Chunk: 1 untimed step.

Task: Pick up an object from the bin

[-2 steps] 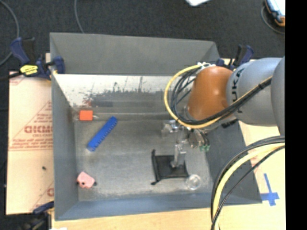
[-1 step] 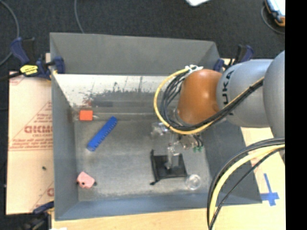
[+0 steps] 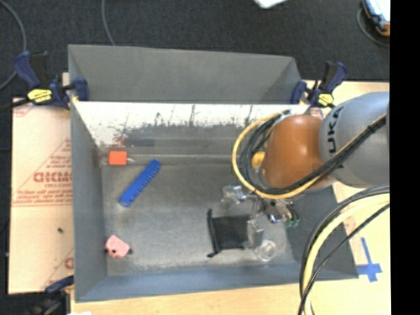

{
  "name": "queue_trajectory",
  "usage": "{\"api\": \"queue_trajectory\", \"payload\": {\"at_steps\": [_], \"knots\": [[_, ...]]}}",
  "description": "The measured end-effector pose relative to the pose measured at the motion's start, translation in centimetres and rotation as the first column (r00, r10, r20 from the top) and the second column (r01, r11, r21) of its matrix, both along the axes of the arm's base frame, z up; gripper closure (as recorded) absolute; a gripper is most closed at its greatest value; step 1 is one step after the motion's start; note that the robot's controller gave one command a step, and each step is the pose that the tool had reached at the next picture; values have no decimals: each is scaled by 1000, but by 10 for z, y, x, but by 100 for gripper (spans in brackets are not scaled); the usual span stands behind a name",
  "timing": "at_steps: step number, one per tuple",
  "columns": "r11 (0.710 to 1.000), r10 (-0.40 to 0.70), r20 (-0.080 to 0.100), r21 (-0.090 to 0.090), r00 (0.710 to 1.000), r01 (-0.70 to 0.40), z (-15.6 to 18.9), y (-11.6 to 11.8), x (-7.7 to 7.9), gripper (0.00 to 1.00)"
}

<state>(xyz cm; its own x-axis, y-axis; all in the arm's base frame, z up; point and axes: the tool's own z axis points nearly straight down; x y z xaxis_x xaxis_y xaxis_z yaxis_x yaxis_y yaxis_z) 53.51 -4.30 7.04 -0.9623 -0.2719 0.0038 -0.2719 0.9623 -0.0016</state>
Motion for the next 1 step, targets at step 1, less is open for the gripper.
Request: {"api": "queue_trajectory", "payload": {"at_steps": [1], "knots": [[998, -70, 13, 4, 997, 70, 0, 32, -16, 0]]}}
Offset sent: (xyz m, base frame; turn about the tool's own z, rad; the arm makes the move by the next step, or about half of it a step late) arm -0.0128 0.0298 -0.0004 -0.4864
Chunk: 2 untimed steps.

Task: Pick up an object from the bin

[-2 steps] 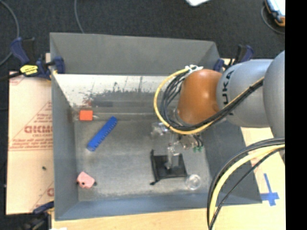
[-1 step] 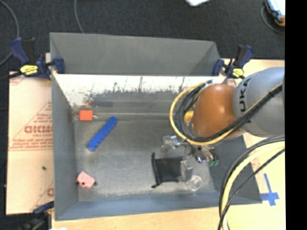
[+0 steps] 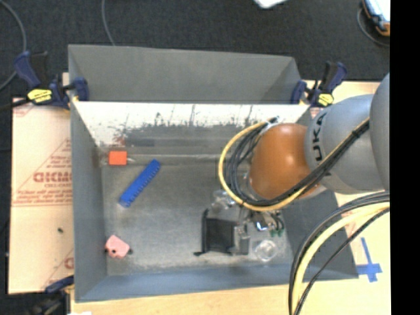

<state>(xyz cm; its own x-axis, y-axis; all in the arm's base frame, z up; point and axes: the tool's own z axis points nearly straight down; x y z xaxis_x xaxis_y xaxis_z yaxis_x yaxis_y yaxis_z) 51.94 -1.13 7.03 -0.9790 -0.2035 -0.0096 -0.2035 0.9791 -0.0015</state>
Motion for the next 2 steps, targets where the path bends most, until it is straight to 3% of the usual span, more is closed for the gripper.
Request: {"api": "queue_trajectory", "payload": {"at_steps": [1, 2], "knots": [[900, 436, -6, -3, 900, -436, 0, -2, 3, 0], [905, 426, 3, -5, 905, -426, 0, 41, -25, 100]]}}
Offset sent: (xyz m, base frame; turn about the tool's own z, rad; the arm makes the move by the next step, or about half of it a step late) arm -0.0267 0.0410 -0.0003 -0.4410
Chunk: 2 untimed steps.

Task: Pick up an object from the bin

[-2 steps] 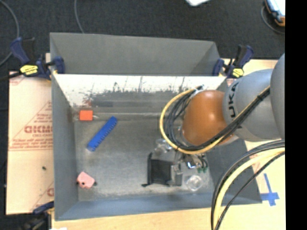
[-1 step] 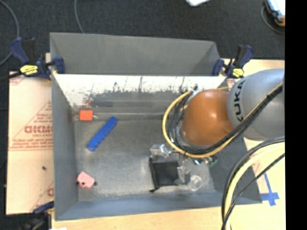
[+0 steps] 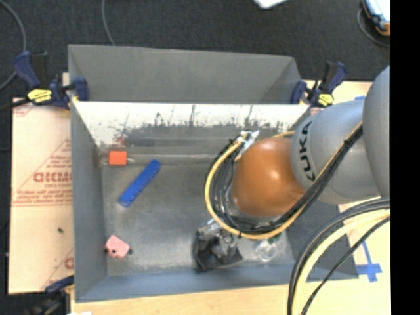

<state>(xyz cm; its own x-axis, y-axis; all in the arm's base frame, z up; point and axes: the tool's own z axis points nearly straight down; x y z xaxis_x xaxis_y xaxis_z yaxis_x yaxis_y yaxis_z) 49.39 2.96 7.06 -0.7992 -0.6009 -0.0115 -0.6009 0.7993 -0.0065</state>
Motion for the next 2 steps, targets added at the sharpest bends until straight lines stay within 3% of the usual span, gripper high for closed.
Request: {"api": "queue_trajectory", "payload": {"at_steps": [1, 2], "knots": [[1000, 0, 0, 0, 1000, 0, 0, 0, 0, 100], [945, 328, 6, -3, 945, -328, 0, 32, 13, 100]]}}
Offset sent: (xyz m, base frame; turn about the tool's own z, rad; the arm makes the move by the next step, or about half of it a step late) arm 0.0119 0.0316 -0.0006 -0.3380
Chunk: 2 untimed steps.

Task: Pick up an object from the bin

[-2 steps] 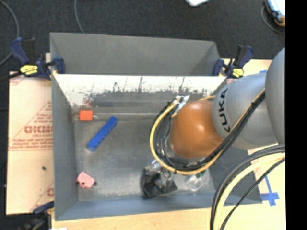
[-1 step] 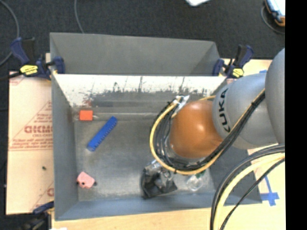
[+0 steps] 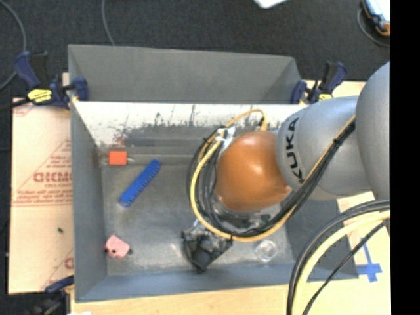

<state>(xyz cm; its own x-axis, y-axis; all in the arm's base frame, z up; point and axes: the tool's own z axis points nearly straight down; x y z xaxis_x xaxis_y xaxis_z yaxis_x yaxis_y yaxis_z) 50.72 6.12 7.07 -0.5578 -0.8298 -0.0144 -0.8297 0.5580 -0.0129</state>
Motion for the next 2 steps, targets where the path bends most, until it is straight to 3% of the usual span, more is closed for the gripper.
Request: {"api": "queue_trajectory", "payload": {"at_steps": [1, 2], "knots": [[1000, -1, 0, 0, 1000, 1, 0, 0, 0, 100], [999, -32, -3, 1, 999, 32, 95, 10, 13, 100]]}}
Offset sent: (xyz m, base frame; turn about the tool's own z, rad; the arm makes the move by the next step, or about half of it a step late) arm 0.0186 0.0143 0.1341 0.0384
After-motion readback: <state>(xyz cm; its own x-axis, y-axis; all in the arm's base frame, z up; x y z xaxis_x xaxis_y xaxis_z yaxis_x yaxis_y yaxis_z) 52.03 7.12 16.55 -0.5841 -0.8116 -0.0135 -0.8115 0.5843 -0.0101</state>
